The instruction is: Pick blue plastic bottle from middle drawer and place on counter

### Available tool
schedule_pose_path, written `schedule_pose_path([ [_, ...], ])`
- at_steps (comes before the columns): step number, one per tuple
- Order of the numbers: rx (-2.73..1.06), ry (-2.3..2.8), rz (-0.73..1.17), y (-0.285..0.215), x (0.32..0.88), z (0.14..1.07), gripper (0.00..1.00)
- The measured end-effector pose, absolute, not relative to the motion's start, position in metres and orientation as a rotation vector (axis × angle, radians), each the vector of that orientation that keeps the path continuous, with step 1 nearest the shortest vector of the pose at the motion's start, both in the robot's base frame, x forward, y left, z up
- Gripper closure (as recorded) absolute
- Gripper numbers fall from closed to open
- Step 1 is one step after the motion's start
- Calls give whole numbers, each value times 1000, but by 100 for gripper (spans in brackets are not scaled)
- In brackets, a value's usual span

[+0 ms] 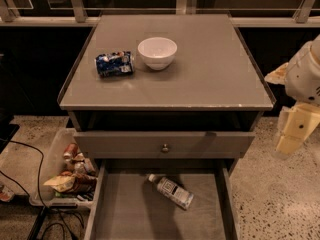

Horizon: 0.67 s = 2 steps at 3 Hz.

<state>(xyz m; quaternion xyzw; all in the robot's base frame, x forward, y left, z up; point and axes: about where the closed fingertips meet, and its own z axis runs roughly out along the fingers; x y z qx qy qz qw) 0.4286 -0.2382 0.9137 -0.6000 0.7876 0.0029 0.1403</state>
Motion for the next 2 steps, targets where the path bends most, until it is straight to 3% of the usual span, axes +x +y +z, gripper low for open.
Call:
schedule_pose_path([
  [2,-1646,2129,180,-246,401,822,0],
])
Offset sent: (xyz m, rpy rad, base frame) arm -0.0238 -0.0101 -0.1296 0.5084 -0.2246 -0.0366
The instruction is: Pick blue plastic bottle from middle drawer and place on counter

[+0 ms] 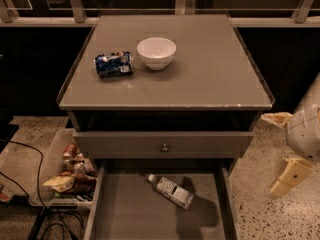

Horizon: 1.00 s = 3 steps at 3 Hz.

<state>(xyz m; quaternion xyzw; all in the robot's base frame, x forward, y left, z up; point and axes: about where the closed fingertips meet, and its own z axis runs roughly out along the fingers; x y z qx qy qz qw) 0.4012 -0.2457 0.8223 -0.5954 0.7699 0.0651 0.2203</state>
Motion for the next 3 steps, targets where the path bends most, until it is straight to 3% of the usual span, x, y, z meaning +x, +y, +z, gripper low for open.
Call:
schedule_pose_path([
  [3,-1558,2050,186,-229,412,814,0],
])
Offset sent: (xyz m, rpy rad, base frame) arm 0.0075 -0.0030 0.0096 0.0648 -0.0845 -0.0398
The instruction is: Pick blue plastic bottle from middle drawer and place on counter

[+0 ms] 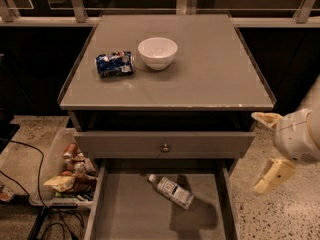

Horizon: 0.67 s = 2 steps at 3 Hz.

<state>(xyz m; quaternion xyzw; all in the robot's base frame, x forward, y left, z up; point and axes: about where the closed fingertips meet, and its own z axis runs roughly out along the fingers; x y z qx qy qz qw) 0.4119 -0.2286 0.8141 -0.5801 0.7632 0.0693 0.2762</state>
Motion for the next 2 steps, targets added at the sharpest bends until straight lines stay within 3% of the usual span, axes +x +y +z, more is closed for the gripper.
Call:
schedule_pose_path([
  [2,-1423,2002,281,-199,428,732,0],
])
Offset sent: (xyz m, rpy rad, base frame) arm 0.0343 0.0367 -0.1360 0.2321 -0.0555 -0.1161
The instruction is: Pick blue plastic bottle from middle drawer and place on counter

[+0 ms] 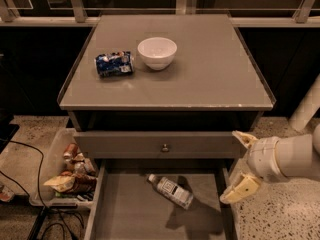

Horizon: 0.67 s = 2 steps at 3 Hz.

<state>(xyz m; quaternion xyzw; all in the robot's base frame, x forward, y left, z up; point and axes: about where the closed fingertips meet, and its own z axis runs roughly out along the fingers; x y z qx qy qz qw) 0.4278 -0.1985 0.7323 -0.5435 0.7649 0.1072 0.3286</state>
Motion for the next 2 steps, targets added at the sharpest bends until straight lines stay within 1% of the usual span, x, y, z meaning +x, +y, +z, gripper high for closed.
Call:
schedule_pose_path([
  [2,-1340,2058,389,-180,447,651,0],
])
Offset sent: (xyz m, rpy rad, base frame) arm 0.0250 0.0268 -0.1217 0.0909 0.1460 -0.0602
